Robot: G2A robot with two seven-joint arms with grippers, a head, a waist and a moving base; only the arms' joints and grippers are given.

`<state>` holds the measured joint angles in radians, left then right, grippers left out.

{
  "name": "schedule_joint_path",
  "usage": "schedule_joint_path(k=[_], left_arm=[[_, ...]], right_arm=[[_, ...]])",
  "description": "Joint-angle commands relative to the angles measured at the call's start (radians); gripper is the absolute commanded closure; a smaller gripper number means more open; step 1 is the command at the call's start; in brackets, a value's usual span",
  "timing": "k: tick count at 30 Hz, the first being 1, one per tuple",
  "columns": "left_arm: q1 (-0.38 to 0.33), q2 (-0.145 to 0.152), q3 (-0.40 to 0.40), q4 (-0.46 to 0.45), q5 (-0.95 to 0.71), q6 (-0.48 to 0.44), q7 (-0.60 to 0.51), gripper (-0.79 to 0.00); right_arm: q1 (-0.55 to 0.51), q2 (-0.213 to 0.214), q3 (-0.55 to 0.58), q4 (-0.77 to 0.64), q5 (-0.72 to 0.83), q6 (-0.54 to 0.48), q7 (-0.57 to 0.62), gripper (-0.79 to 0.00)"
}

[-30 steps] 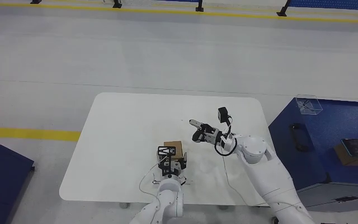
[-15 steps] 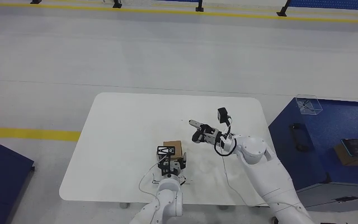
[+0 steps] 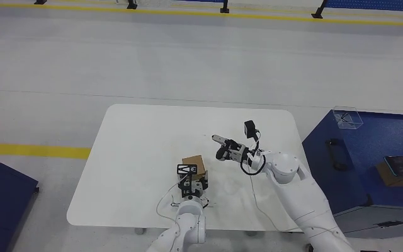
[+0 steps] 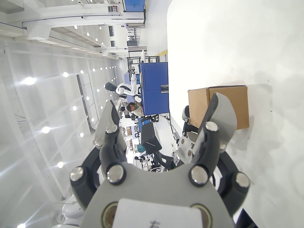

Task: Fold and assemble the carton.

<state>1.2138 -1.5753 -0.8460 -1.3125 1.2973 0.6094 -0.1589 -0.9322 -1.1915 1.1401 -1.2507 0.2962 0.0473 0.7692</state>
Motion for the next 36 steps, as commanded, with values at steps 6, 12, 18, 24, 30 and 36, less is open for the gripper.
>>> schedule_joint_path(k=[6,12,18,24,30,36], left_arm=[[0.006,-0.004,-0.015,-0.006,0.014,-0.008,-0.009,-0.610],[0.011,-0.008,-0.025,-0.008,0.024,-0.016,-0.012,-0.557],[0.021,-0.012,-0.047,-0.042,-0.003,-0.041,-0.019,-0.274],[0.077,-0.004,-0.122,-0.186,-0.140,-0.137,-0.040,0.000],[0.185,0.016,-0.262,-0.432,-0.436,-0.326,-0.185,0.000],[0.191,0.042,-0.459,-0.517,-0.821,-0.438,-0.555,0.000]], right_arm=[[0.008,-0.003,-0.007,0.005,-0.002,0.004,0.001,-0.686],[0.013,-0.005,-0.012,0.011,-0.003,0.006,0.001,-0.683],[0.018,-0.008,-0.016,0.016,-0.002,0.004,-0.003,-0.680],[0.023,-0.007,0.016,0.025,0.045,-0.001,-0.017,-0.656],[0.012,0.000,0.096,0.036,0.162,-0.018,0.003,-0.785],[0.015,0.001,0.088,0.038,0.148,0.007,0.025,-0.785]])
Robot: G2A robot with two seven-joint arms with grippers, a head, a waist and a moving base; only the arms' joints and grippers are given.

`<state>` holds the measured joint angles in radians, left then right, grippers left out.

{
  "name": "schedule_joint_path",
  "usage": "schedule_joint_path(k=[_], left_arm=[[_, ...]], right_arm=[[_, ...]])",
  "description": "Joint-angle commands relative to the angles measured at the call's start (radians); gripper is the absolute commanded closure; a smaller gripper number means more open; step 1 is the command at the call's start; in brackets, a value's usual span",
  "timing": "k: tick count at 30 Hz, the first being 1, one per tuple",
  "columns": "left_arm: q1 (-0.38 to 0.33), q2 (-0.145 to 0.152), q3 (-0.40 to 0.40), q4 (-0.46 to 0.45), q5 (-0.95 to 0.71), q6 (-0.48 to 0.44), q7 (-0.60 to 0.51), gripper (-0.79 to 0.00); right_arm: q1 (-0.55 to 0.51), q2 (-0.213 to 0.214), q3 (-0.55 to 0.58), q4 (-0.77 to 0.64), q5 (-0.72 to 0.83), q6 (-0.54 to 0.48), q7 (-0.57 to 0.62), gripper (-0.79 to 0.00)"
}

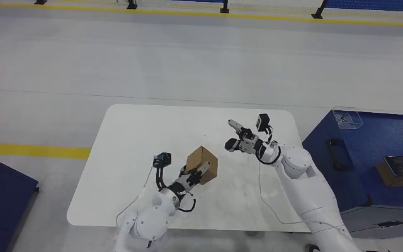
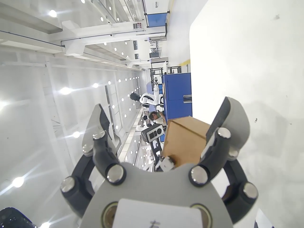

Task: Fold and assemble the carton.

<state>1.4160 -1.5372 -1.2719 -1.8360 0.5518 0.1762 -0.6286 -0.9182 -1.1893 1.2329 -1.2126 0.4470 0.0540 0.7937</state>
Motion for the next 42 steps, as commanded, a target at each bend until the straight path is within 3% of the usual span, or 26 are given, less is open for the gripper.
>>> schedule_joint_path(k=[1,4,8,12,16,17,18,19,21,23,24,25,29,34,39,42], left_arm=[[-0.024,0.008,-0.052,0.019,-0.121,-0.005,-0.147,0.000],[-0.073,0.018,-0.103,0.081,-0.215,0.006,-0.258,0.000],[-0.152,0.026,-0.110,0.200,-0.286,0.031,-0.379,0.000],[-0.232,0.033,-0.104,0.341,-0.297,0.051,-0.415,0.000],[-0.279,0.039,-0.090,0.423,-0.292,0.040,-0.416,-0.003],[-0.286,0.040,-0.089,0.437,-0.288,0.038,-0.410,-0.120],[-0.292,0.042,-0.086,0.452,-0.281,0.040,-0.405,-0.179],[-0.298,0.043,-0.083,0.464,-0.279,0.043,-0.402,-0.182],[-0.306,0.047,-0.081,0.481,-0.285,0.035,-0.406,-0.339],[-0.308,0.051,-0.084,0.488,-0.279,0.034,-0.394,-0.662],[-0.307,0.054,-0.086,0.490,-0.279,0.033,-0.395,-0.723],[-0.306,0.057,-0.090,0.490,-0.279,0.030,-0.399,-0.785],[-0.287,0.072,-0.133,0.466,-0.296,0.019,-0.414,-0.785],[-0.227,0.091,-0.194,0.372,-0.312,0.019,-0.401,-0.785],[-0.132,0.104,-0.222,0.177,-0.258,0.045,-0.297,-0.785],[-0.072,0.106,-0.175,0.045,-0.136,0.088,-0.175,-0.785]], right_arm=[[0.001,-0.001,-0.006,0.000,-0.005,0.001,0.000,-0.785],[0.001,-0.001,-0.006,0.000,-0.005,0.001,0.000,-0.785],[0.001,-0.001,-0.006,0.000,-0.005,0.001,0.000,-0.785],[0.001,-0.001,-0.006,0.000,-0.005,0.001,0.000,-0.785],[0.001,-0.001,-0.006,0.000,-0.005,0.001,0.000,-0.785],[0.001,-0.001,-0.006,0.000,-0.005,0.001,0.000,-0.785],[0.001,-0.001,-0.006,0.000,-0.005,0.001,0.000,-0.785],[0.001,-0.001,-0.006,0.000,-0.005,0.001,0.000,-0.785],[0.001,-0.001,-0.006,0.000,-0.005,0.001,0.000,-0.785],[0.001,-0.001,-0.006,0.000,-0.005,0.001,0.000,-0.785],[0.001,-0.001,-0.006,0.000,-0.005,0.001,0.000,-0.785],[0.001,-0.001,-0.006,0.000,-0.005,0.001,0.000,-0.785],[0.001,-0.001,-0.006,0.000,-0.005,0.001,0.000,-0.785],[0.001,-0.001,-0.006,0.000,-0.005,0.001,0.000,-0.785],[0.001,-0.001,-0.006,0.000,-0.005,0.001,0.000,-0.785],[0.001,-0.001,-0.006,0.000,-0.005,0.001,0.000,-0.785]])
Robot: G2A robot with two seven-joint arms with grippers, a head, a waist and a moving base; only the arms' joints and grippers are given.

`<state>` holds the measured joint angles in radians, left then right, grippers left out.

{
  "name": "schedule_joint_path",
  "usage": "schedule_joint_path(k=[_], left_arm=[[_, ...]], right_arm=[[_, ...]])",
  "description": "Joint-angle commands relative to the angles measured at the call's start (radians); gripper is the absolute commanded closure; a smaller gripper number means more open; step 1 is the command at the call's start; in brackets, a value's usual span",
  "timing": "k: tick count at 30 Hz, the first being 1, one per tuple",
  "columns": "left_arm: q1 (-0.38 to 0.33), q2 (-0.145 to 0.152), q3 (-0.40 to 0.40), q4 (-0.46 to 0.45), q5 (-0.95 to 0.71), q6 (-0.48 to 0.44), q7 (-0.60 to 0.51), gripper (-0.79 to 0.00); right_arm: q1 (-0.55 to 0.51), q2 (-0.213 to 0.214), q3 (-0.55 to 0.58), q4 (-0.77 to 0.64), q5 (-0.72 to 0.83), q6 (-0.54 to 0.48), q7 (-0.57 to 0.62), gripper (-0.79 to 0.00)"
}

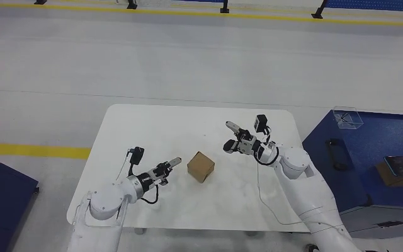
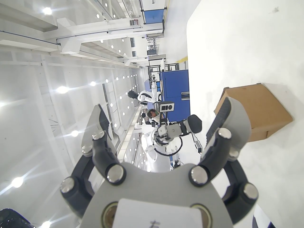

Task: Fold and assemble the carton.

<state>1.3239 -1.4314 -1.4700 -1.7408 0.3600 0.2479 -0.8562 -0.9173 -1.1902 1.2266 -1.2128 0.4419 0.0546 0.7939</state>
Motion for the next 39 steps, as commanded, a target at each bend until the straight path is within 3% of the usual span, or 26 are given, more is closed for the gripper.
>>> schedule_joint_path(k=[1,2,4,5,12,17,21,25,39], left_arm=[[0.033,-0.001,0.047,-0.079,0.108,0.041,0.108,-0.785],[0.040,-0.003,0.079,-0.103,0.160,0.060,0.162,-0.582],[0.037,-0.008,0.155,-0.115,0.258,0.095,0.254,-0.077],[0.027,-0.012,0.192,-0.112,0.297,0.111,0.296,0.000],[-0.114,-0.040,0.401,0.055,0.512,0.192,0.454,0.000],[-0.170,-0.053,0.473,0.136,0.542,0.153,0.470,0.000],[-0.170,-0.055,0.499,0.167,0.593,0.112,0.506,0.000],[-0.170,-0.062,0.492,0.195,0.577,0.153,0.535,0.000],[-0.222,-0.082,0.532,0.295,0.575,0.164,0.474,0.000]], right_arm=[[0.000,0.000,0.000,0.000,0.000,0.000,0.000,-0.785],[0.000,0.000,0.000,0.000,0.000,0.000,0.000,-0.785],[0.000,0.000,0.000,0.000,0.000,0.000,0.000,-0.785],[0.000,0.000,0.000,0.000,0.000,0.000,0.000,-0.785],[-0.031,0.001,0.018,-0.013,0.017,-0.010,-0.050,-0.785],[-0.047,0.005,0.048,-0.014,0.034,0.003,-0.076,-0.785],[-0.047,0.005,0.048,-0.014,0.034,0.003,-0.076,-0.785],[-0.047,0.005,0.048,-0.014,0.034,0.003,-0.076,-0.785],[-0.047,0.005,0.048,-0.014,0.034,0.003,-0.076,-0.785]])
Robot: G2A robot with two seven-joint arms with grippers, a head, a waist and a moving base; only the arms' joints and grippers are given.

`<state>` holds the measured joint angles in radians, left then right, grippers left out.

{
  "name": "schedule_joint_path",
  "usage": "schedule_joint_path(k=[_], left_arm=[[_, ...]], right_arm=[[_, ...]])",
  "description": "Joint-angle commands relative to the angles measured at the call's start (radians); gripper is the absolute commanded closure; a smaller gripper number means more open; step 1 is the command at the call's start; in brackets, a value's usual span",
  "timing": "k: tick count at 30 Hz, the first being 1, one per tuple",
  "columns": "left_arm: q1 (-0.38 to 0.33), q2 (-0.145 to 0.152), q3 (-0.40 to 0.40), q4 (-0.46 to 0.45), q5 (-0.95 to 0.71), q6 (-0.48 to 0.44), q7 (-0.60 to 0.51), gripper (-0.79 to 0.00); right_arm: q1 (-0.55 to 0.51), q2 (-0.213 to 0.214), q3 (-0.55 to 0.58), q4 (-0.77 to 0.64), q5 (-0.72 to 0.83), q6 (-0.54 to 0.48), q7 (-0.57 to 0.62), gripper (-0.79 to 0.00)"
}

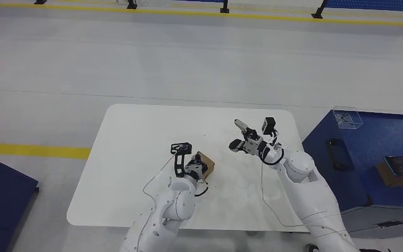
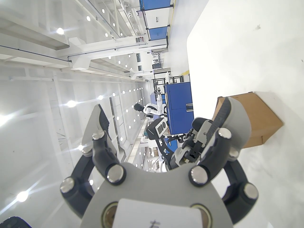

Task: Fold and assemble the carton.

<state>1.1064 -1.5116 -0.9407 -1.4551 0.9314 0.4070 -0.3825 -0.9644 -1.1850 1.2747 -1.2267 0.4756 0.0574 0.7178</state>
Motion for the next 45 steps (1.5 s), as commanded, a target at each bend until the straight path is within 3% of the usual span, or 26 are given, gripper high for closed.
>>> schedule_joint_path(k=[1,10,16,23,31,39,45], left_arm=[[-0.008,-0.003,0.004,0.014,0.002,0.007,0.001,0.000],[0.013,-0.010,-0.001,-0.032,-0.009,0.019,0.015,0.000],[-0.010,-0.018,0.016,0.025,0.031,0.047,0.013,0.000],[0.021,-0.021,0.006,-0.040,0.015,0.045,0.015,0.000],[-0.008,-0.030,0.013,0.020,0.021,0.067,-0.018,0.000],[0.030,-0.028,-0.007,-0.060,0.028,0.051,-0.008,0.000],[0.010,-0.033,-0.005,0.001,0.033,0.056,-0.034,0.000]], right_arm=[[0.000,0.000,0.000,0.000,0.000,0.000,0.000,-0.785],[0.000,0.000,0.000,0.000,0.000,0.000,0.000,-0.785],[0.000,0.000,0.000,0.000,0.000,0.000,0.000,-0.785],[0.000,0.000,0.000,0.000,0.000,0.000,0.000,-0.785],[0.000,0.000,0.000,0.000,0.000,0.000,0.000,-0.785],[0.000,0.000,0.000,0.000,0.000,0.000,0.000,-0.785],[0.000,0.000,0.000,0.000,0.000,0.000,0.000,-0.785]])
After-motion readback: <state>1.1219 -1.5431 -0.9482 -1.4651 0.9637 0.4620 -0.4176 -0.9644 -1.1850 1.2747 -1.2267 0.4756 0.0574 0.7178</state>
